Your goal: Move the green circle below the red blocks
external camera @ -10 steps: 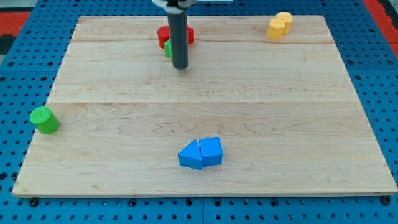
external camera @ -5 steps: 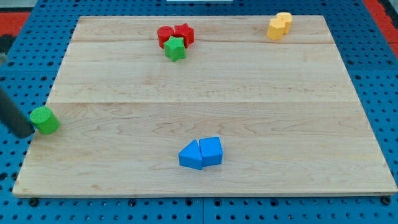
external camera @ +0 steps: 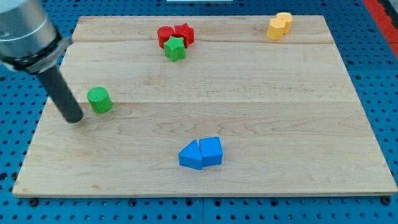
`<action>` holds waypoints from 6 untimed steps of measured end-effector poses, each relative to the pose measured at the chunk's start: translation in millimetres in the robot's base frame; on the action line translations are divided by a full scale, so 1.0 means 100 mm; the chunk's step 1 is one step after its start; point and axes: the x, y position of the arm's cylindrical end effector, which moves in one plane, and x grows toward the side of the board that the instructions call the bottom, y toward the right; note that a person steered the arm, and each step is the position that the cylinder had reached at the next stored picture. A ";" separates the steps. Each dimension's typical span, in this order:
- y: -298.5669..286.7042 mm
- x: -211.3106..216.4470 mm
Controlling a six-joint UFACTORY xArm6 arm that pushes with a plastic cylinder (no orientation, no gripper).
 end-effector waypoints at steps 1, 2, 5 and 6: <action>0.26 -0.48; 0.54 -0.81; 0.95 -0.52; 0.95 -1.00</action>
